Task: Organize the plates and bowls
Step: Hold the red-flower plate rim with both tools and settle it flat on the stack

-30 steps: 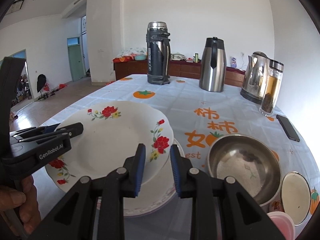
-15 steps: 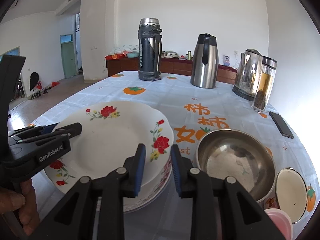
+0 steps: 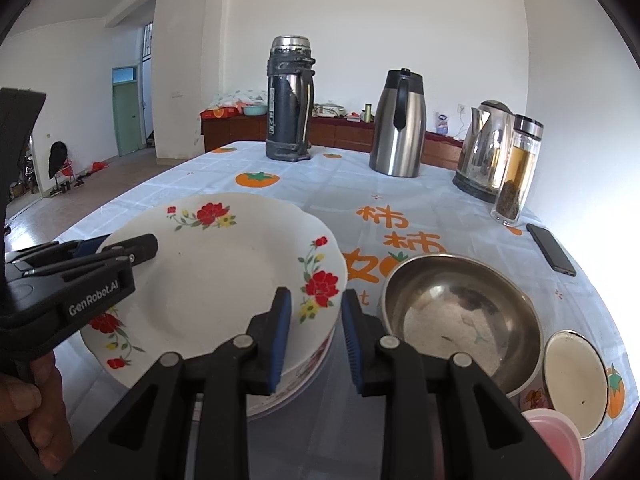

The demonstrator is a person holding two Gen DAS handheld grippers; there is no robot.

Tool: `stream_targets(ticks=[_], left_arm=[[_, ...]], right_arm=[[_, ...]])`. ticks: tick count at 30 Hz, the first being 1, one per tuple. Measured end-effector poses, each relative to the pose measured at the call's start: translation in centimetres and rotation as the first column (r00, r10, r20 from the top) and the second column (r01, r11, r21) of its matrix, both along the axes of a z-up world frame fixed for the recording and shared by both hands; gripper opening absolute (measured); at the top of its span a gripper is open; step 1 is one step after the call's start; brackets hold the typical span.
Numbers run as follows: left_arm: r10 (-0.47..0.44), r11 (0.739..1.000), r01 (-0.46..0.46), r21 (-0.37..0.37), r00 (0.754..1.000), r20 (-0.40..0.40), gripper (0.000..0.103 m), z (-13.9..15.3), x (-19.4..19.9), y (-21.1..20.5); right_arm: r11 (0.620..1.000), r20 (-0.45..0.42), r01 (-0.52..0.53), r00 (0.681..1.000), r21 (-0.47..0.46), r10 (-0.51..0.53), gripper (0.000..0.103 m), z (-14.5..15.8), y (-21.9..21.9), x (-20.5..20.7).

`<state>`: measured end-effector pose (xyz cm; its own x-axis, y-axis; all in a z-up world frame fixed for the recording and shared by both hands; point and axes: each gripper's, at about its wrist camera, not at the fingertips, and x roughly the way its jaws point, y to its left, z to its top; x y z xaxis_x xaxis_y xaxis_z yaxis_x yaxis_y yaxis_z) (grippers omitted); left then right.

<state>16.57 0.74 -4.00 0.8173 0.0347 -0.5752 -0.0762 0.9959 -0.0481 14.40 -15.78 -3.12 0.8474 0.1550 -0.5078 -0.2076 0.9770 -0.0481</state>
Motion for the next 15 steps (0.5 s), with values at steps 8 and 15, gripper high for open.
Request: stream_targets(ticks=[8, 15], left_arm=[[-0.007, 1.0, 0.007, 0.005, 1.0, -0.002, 0.032, -0.24, 0.19, -0.13], [-0.008, 1.0, 0.008, 0.013, 1.0, -0.005, 0.032, -0.42, 0.4, -0.22]], right_arm=[[1.0, -0.003, 0.011, 1.0, 0.003, -0.011, 0.027, -0.04, -0.11, 0.1], [1.0, -0.009, 0.013, 1.0, -0.001, -0.013, 0.028, -0.08, -0.16, 0.26]])
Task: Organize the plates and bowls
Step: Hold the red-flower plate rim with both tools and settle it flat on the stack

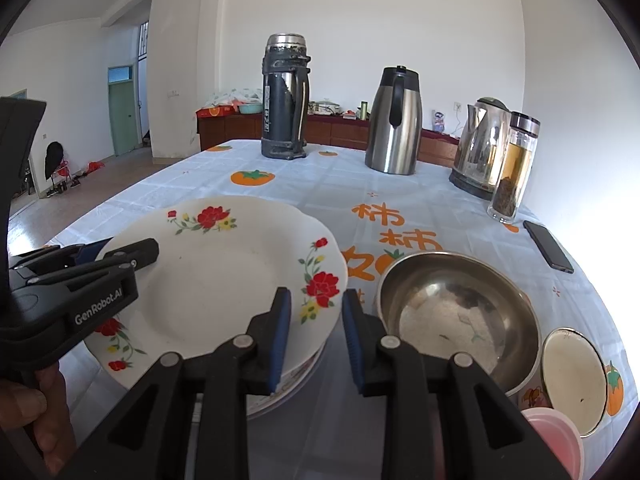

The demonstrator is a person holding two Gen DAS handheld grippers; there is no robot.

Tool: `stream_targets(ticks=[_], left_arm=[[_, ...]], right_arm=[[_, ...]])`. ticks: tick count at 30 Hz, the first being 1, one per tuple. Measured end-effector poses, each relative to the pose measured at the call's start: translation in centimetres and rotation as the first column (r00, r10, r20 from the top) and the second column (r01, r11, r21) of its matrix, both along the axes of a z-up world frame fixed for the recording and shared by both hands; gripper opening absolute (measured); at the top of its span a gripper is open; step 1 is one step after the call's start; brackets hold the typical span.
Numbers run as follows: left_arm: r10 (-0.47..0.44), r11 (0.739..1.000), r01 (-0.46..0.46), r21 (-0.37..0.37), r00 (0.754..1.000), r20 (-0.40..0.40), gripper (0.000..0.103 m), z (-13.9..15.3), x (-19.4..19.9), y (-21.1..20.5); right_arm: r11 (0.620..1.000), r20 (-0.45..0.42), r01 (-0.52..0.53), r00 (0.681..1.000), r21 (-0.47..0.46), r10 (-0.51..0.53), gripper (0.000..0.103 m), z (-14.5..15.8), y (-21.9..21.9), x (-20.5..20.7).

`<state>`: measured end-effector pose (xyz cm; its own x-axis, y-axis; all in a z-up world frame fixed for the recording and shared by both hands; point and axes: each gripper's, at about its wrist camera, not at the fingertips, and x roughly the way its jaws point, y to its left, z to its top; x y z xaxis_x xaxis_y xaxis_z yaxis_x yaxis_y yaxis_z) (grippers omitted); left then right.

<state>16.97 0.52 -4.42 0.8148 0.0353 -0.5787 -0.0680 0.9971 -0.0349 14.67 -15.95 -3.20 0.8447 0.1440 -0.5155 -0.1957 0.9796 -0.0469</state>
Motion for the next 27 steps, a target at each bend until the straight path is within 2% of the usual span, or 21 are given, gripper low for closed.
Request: stream_targets(ticks=[27], left_arm=[[-0.002, 1.0, 0.002, 0.012, 1.0, -0.018, 0.032, -0.73, 0.26, -0.01]], right_arm=[[0.999, -0.053, -0.007, 0.999, -0.035, 0.005, 0.028, -0.47, 0.33, 0.81]])
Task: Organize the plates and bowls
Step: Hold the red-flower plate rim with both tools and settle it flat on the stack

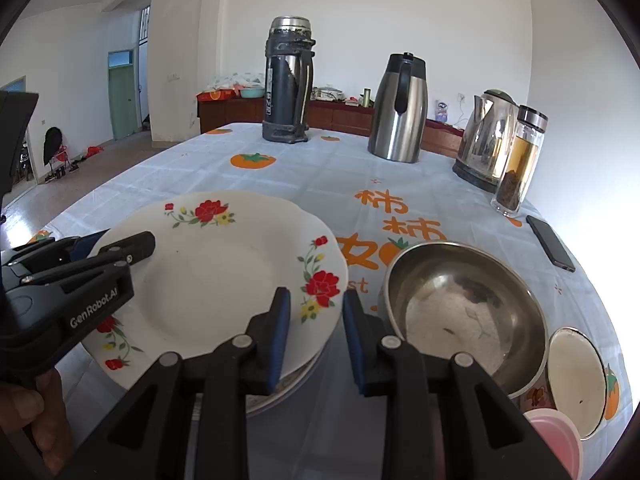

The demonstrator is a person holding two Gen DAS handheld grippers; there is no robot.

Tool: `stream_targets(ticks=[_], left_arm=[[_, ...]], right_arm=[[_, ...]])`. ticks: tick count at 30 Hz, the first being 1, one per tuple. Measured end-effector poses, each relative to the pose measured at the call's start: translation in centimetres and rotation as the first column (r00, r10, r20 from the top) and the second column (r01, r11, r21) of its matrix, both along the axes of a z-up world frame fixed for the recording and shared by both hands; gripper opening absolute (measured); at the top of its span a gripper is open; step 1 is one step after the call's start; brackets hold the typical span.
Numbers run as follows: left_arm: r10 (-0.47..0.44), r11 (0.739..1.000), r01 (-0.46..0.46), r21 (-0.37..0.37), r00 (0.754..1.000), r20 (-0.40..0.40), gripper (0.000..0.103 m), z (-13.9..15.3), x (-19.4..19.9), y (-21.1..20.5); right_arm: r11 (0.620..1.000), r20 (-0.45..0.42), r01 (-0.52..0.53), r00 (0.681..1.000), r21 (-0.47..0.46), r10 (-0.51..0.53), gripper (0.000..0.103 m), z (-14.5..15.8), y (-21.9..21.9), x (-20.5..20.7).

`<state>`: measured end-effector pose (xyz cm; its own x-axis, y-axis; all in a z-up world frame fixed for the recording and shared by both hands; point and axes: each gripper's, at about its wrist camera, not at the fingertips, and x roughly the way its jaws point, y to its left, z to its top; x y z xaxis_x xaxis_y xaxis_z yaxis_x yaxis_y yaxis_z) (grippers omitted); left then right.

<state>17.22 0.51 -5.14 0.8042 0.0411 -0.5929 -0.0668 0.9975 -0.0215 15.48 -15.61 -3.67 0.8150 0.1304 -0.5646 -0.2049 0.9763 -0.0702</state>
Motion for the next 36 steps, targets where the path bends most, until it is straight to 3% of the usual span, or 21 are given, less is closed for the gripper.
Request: stream_targets(ticks=[36], left_arm=[[0.0, 1.0, -0.001, -0.026, 0.998, -0.065, 0.032, -0.83, 0.69, 0.53]], right_arm=[[0.999, -0.07, -0.013, 0.997, -0.05, 0.01, 0.031, -0.87, 0.72, 0.94]])
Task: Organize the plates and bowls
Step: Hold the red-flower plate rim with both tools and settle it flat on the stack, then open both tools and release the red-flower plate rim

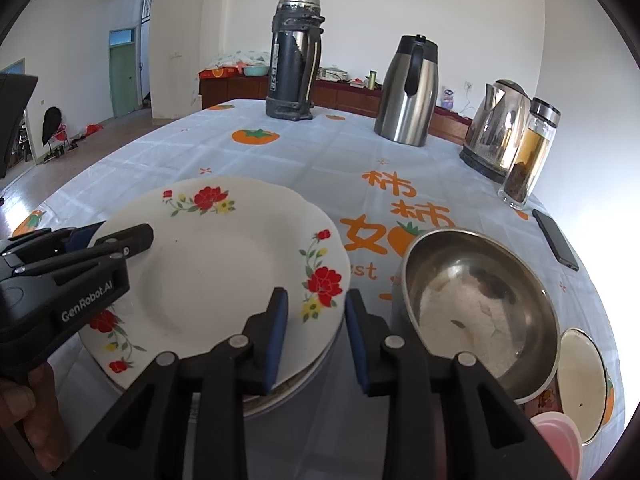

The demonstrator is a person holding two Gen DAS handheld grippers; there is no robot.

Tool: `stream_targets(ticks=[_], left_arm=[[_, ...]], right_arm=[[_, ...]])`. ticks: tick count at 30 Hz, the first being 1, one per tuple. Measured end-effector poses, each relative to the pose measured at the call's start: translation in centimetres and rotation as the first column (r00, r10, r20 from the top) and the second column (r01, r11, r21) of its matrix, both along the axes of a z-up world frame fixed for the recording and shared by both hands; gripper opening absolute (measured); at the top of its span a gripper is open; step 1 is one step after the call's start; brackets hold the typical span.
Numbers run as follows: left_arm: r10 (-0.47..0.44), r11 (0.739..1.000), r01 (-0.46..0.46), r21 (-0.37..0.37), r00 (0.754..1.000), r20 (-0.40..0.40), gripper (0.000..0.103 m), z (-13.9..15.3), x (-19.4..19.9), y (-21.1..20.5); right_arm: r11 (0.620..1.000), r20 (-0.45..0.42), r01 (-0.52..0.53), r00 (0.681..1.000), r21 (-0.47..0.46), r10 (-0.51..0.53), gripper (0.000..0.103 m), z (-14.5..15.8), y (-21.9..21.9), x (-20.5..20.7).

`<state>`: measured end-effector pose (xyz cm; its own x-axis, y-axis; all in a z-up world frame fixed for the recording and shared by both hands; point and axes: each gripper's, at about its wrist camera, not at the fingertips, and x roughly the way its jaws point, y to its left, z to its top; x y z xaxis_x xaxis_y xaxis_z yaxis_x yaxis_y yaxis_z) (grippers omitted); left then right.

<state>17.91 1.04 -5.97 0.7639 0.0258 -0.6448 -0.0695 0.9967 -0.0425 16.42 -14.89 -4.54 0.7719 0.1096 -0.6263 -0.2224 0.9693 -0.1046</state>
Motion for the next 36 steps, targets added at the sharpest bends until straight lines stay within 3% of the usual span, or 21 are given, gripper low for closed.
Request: stream_targets(ticks=[36], left_arm=[[-0.023, 0.999, 0.022, -0.04, 0.999, -0.024, 0.034, -0.27, 0.02, 0.42]], right_arm=[[0.999, 0.007, -0.019, 1.0, -0.033, 0.019, 0.033, 0.0, 0.45, -0.47]])
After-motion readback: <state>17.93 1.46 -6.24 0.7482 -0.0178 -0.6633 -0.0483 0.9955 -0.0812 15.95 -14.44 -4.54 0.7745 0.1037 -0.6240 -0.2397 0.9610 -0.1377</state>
